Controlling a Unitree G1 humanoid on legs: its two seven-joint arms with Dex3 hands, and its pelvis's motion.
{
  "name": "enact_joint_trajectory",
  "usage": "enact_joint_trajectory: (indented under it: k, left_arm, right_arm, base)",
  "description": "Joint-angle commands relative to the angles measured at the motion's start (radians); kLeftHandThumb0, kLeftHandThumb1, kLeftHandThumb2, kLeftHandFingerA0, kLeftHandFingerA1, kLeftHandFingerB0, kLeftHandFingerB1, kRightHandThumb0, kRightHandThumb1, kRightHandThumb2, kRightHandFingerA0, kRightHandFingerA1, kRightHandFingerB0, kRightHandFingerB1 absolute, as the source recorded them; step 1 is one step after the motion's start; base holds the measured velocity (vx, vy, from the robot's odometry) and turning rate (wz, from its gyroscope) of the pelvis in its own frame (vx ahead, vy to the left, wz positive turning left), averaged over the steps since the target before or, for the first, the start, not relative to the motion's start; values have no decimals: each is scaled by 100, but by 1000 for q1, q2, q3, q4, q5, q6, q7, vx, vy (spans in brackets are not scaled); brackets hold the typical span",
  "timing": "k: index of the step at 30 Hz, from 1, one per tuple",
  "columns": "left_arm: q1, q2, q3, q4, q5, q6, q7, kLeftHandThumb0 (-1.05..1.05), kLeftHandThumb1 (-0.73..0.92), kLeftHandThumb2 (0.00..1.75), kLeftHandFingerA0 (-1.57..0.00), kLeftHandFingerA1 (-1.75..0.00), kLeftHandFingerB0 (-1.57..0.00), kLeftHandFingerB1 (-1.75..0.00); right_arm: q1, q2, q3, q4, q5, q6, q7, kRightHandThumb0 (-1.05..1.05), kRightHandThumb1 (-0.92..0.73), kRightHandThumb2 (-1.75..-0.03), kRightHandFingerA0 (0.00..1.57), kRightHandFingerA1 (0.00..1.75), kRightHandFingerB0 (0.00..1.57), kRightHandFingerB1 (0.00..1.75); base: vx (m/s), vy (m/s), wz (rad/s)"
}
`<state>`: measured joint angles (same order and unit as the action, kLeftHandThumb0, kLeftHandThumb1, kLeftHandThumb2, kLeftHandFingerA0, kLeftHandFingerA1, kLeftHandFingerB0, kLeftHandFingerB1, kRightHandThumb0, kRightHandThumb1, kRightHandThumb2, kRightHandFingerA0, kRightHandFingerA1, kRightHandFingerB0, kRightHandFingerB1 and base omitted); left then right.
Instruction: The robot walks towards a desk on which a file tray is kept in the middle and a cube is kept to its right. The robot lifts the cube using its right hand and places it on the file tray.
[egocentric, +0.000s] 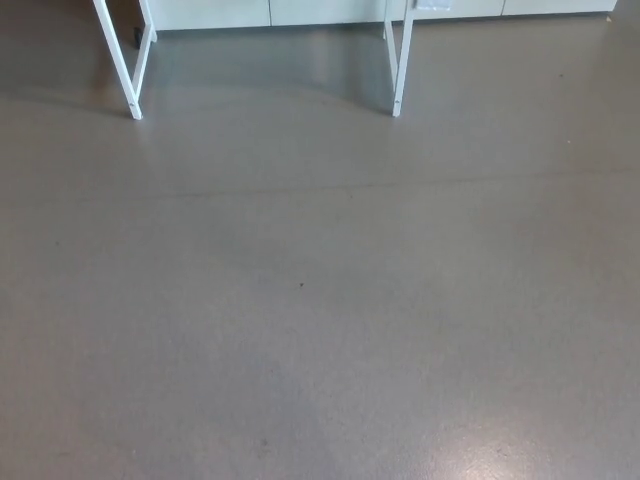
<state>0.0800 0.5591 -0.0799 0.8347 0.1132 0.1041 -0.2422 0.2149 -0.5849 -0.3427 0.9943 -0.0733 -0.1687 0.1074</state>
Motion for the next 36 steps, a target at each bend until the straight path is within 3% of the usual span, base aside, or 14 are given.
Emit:
enact_joint_trajectory:
  k: [1, 27, 36]
  left_arm:
    - [5, 22, -4, -7, 16, 47, -44, -47, 72, 60, -46, -68, -41, -51]
    - [2, 24, 1, -18, 23, 57, -54, -47, 72, 60, -46, -68, -41, -51]
    - [121, 17, -10, -50, 29, 36, -45, -47, 72, 60, -46, -68, -41, -51]
  right_arm:
    - [-1, -20, -9, 18, 40, -68, 28, -54, -51, -83, 63, 61, 32, 46]
    - [-4, -24, 4, 43, 59, -93, 27, -54, -51, -83, 63, 61, 32, 46]
    - [111, -31, -4, 58, 66, -140, 38, -54, -51, -83, 63, 61, 32, 46]
  base:
    - [0, 0, 0]
    - [0, 0, 0]
    - [35, -11, 9]
